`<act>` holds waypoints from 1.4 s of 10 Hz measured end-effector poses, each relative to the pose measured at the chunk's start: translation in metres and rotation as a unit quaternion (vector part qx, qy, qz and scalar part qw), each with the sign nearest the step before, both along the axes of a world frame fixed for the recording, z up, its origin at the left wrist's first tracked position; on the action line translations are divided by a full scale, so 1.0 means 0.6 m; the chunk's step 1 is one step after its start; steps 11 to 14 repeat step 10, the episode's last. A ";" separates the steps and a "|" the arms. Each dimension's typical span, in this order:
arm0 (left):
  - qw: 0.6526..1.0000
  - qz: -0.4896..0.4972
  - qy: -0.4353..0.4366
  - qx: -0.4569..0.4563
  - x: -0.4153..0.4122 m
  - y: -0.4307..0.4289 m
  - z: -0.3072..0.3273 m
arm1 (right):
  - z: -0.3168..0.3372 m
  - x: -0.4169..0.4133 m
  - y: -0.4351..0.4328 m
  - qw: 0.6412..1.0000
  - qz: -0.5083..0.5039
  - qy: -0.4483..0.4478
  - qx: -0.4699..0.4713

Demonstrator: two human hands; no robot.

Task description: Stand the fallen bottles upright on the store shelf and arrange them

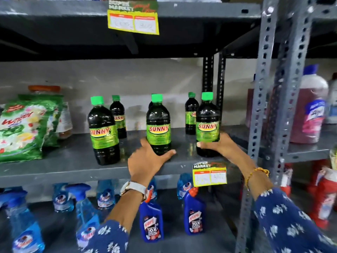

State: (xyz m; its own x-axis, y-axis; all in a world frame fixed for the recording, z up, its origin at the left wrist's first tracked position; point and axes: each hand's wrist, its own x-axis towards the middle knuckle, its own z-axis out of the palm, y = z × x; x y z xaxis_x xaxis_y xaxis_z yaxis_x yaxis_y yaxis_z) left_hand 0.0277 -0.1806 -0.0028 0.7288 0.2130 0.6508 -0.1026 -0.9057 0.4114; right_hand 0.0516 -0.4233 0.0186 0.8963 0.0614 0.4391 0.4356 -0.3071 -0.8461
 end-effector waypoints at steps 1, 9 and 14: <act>1.000 0.016 -0.015 0.008 0.018 0.005 -0.012 | -0.002 0.004 0.000 1.000 -0.002 -0.024 0.005; 0.999 -0.014 -0.046 -0.003 0.008 0.004 -0.006 | 0.010 -0.011 0.004 1.000 -0.027 -0.011 -0.007; 0.995 -0.076 -0.039 -0.057 0.003 0.009 -0.009 | -0.013 -0.027 0.013 0.985 -0.120 -0.065 0.101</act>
